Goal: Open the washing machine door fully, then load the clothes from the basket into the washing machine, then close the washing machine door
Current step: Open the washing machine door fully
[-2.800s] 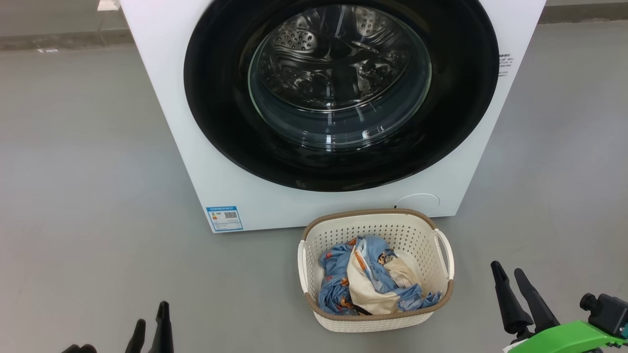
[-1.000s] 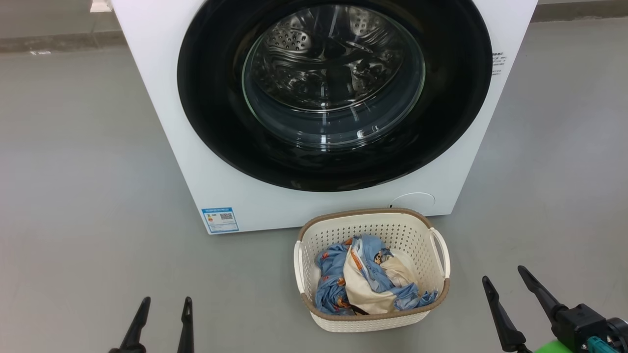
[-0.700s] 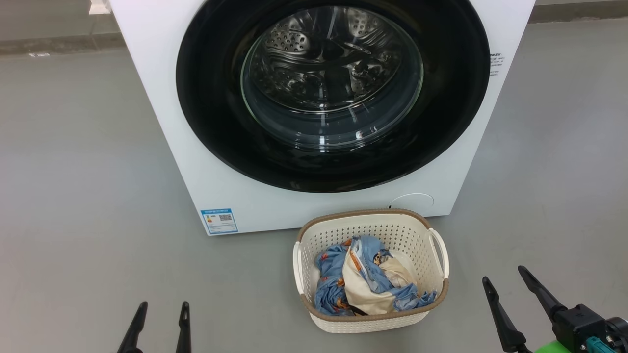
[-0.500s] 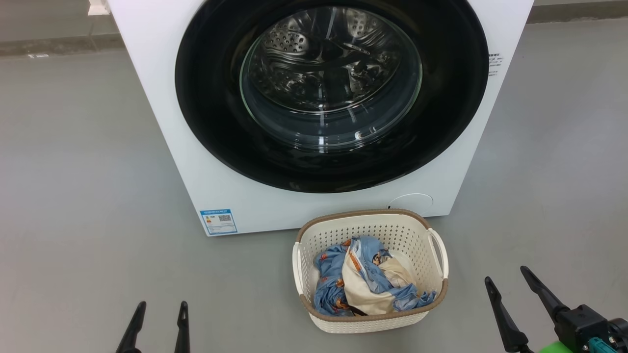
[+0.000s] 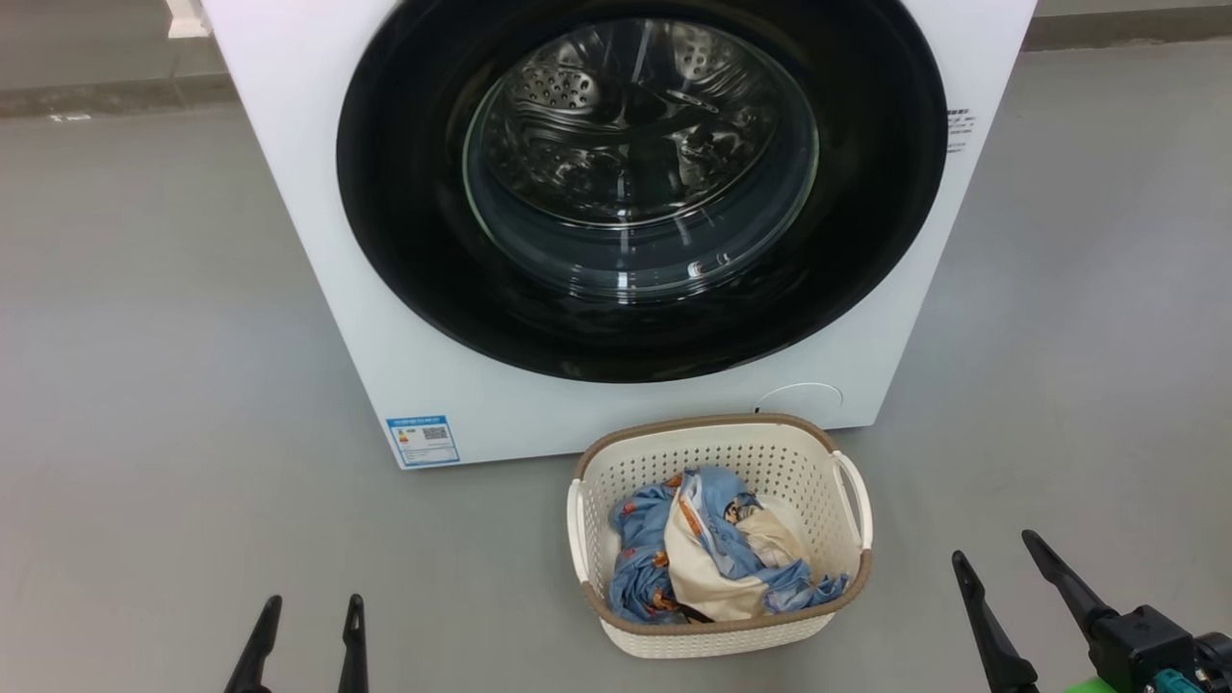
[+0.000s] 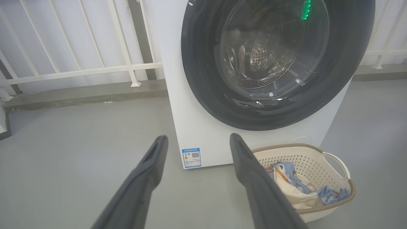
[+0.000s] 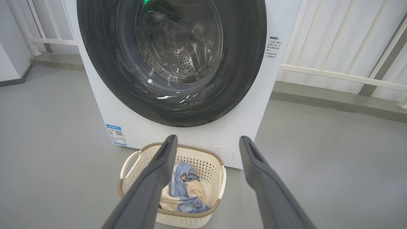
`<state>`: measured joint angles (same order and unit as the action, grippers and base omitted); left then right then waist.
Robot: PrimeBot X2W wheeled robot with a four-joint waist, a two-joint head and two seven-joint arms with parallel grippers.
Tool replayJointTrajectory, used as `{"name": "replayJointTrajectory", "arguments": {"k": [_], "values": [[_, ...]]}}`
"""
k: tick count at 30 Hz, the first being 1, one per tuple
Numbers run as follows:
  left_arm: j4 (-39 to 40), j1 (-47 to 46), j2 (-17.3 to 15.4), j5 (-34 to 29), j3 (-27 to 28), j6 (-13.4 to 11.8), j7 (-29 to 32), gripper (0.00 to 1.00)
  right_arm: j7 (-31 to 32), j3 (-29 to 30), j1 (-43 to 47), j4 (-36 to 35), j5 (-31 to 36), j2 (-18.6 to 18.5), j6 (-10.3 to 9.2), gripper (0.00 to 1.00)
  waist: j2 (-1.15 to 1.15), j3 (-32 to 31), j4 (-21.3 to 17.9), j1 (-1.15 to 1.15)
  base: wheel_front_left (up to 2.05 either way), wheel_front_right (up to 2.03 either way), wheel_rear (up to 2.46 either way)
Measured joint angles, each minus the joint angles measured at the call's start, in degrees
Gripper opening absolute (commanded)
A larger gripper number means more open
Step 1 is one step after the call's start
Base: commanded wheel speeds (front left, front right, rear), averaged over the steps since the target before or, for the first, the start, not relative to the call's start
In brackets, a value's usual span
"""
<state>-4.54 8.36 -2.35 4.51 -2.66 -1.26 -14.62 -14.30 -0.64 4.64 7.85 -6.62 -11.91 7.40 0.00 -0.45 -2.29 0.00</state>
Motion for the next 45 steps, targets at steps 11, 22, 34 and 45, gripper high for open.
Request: {"name": "replayJointTrajectory", "arguments": {"k": [11,22,34,45], "values": [[0.46,0.1,-0.13,0.0,-0.16,-0.09,0.0,1.0,-0.01,-0.14,0.09,-0.08,0.0,0.19,0.0,1.0,0.0,0.38,-0.52,0.0,0.98,0.98,-1.95],[1.14,0.1,-0.03,1.65,-0.42,-0.58,0.0,1.0,-0.01,-0.08,0.09,-0.3,-0.01,0.11,0.0,1.0,0.0,1.02,-0.47,0.0,1.09,1.09,-2.19],[1.69,0.1,-0.03,2.81,-0.65,-1.08,0.0,1.0,-0.01,0.02,0.09,-0.73,-0.05,-0.03,0.0,1.0,0.0,1.37,-0.24,0.0,0.29,0.29,-0.59],[1.75,0.1,-0.05,2.81,-0.73,-1.51,0.0,1.0,-0.01,0.41,0.09,-1.49,-0.65,0.33,0.0,0.47,0.0,1.25,-0.06,0.0,0.0,0.0,0.0]]}}
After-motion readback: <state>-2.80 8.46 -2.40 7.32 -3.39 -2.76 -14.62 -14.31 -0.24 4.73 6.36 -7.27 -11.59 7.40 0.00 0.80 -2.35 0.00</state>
